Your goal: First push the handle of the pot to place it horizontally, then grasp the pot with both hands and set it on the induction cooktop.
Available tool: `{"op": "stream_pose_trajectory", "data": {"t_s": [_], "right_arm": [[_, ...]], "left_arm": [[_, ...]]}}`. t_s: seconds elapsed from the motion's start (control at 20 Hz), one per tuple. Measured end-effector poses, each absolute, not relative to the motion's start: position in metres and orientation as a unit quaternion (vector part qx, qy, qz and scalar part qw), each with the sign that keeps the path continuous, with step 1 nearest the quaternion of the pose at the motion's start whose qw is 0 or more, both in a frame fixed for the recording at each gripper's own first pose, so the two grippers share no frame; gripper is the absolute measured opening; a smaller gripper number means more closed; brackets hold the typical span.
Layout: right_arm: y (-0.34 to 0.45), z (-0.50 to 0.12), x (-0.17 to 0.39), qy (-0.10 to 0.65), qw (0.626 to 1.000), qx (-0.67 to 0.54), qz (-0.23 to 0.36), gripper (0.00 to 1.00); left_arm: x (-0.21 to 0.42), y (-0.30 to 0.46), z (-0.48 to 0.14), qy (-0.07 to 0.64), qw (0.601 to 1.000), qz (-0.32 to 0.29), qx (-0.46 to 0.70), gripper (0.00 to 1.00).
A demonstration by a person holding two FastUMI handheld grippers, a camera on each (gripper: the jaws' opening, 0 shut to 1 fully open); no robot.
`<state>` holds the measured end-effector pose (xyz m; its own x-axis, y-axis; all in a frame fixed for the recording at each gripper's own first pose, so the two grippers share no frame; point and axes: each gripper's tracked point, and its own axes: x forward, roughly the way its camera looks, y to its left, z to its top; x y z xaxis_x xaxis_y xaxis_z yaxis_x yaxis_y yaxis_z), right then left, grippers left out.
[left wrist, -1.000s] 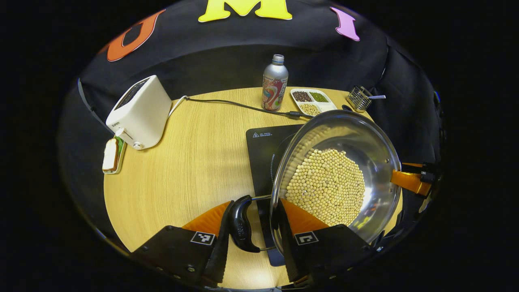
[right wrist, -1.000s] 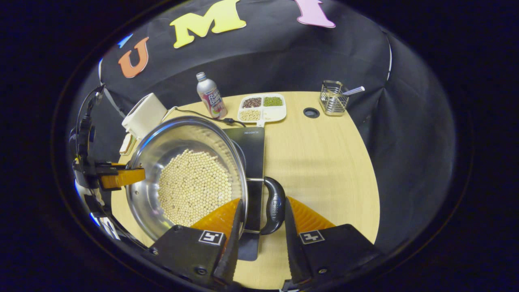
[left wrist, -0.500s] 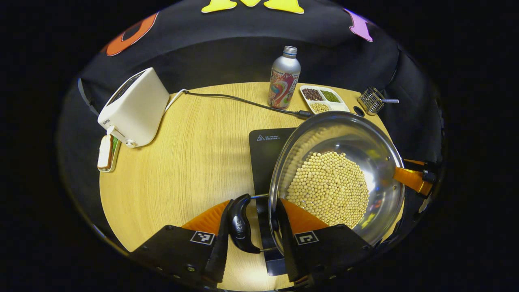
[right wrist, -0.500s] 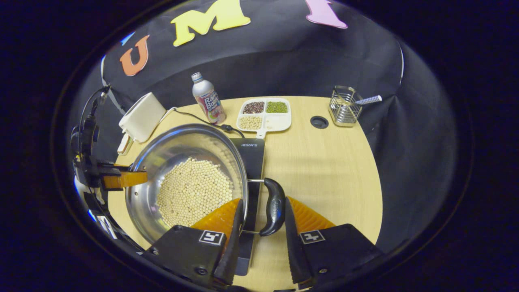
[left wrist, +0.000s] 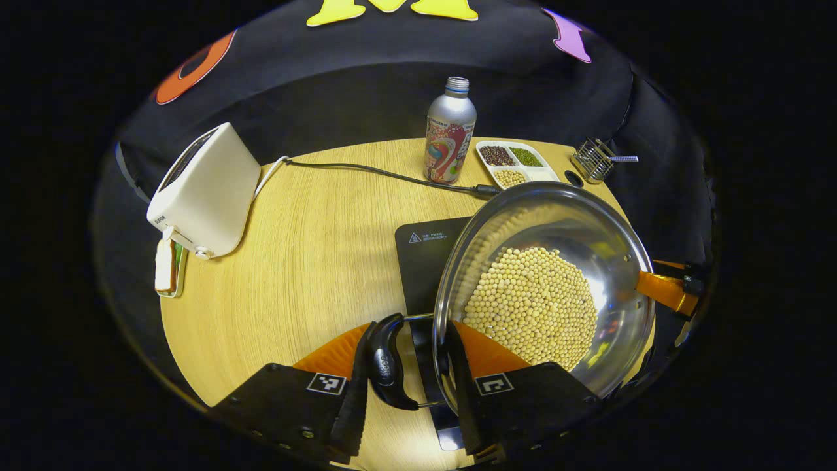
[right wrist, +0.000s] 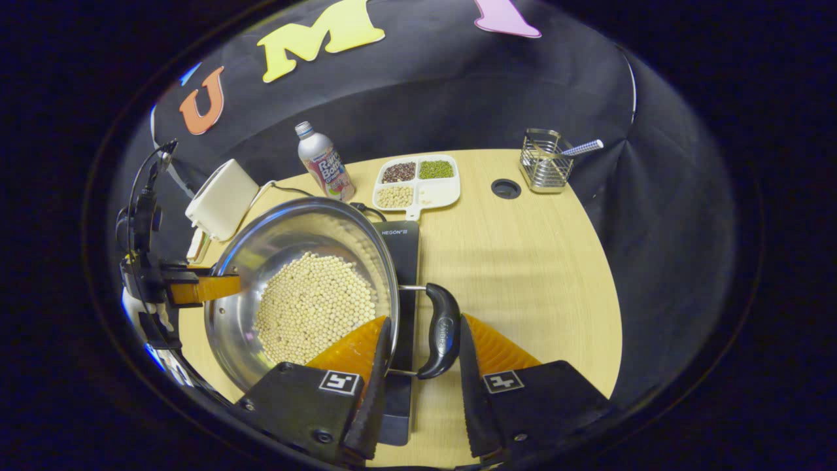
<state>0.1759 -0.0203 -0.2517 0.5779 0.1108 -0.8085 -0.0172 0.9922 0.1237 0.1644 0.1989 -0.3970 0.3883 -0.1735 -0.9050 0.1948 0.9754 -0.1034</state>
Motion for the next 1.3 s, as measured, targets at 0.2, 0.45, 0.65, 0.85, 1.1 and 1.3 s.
{"op": "stream_pose_trajectory", "data": {"t_s": [0.2,0.45,0.65,0.85,1.1,1.3], "right_arm": [[-0.021,-0.252,0.176,0.459,0.887,0.040,0.031,0.53],[-0.022,-0.253,0.178,0.461,0.886,0.026,0.036,0.54],[-0.022,-0.254,0.180,0.456,0.889,0.033,0.033,0.59],[-0.027,-0.247,0.185,0.414,0.910,0.022,0.030,0.75],[-0.020,-0.239,0.190,0.378,0.925,0.008,0.031,0.78],[-0.018,-0.236,0.188,0.375,0.927,0.004,0.026,0.78]], "left_arm": [[0.163,0.200,-0.395,0.537,0.837,-0.109,0.010,0.67],[0.161,0.202,-0.393,0.536,0.838,-0.104,0.004,0.67],[0.162,0.201,-0.394,0.533,0.839,-0.110,0.008,0.63],[0.165,0.213,-0.379,0.483,0.869,-0.098,0.045,0.97],[0.165,0.215,-0.357,0.435,0.896,-0.081,0.038,0.98],[0.165,0.219,-0.342,0.410,0.908,-0.072,0.041,0.98]]}}
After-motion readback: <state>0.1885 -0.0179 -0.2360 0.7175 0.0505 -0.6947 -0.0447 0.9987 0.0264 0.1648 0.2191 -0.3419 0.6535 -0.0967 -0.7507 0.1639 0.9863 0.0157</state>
